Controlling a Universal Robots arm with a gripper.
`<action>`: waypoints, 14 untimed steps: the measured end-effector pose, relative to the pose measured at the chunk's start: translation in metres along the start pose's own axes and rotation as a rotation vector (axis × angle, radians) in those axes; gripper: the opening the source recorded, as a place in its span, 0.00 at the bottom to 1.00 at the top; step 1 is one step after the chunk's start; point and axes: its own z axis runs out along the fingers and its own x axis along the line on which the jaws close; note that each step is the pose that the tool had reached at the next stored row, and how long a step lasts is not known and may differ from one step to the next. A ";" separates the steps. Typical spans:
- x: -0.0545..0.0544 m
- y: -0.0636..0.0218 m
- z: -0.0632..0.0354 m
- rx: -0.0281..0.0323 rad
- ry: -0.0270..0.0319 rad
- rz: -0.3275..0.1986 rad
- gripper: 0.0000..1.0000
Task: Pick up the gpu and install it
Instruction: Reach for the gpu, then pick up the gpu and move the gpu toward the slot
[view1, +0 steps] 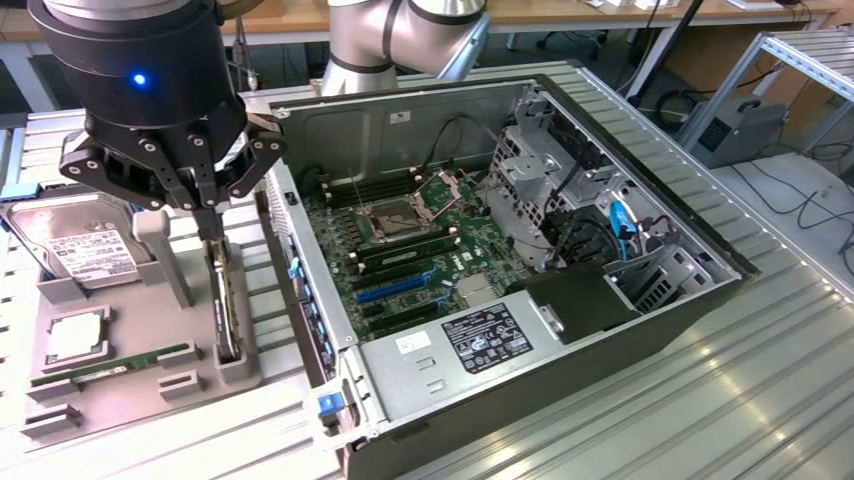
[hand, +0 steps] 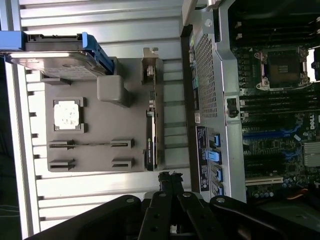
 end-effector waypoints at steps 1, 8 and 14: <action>0.000 -0.0001 0.0000 0.0000 0.0000 0.000 0.11; 0.000 -0.0001 0.0000 0.0000 0.0000 0.000 0.11; 0.000 -0.0001 0.0000 0.0000 0.0000 0.000 0.17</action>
